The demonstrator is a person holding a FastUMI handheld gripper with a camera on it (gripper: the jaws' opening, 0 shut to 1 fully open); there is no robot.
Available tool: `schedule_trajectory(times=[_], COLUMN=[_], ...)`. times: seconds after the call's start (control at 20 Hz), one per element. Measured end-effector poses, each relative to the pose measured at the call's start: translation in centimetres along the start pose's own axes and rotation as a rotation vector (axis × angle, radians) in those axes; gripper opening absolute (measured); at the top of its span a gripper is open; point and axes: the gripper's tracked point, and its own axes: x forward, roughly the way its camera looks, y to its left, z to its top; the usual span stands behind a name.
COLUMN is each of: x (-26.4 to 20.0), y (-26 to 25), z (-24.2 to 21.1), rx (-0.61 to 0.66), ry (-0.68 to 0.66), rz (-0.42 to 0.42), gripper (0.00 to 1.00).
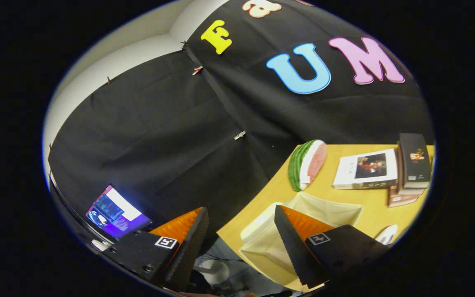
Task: Open the storage box then place both shoes into the box .Put the left shoe in first, then the right shoe, with the right side of both shoes facing outward in a uniform manner.
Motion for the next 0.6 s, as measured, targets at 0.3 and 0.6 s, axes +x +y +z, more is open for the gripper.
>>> schedule_trajectory(times=[0.3, 0.6], x=[-8.1, -14.7], y=[-5.6, -11.8], z=[-0.1, -3.0], rx=[-0.062, -0.083], ry=[-0.065, -0.092], rz=[-0.196, -0.411], gripper=[0.98, 0.98])
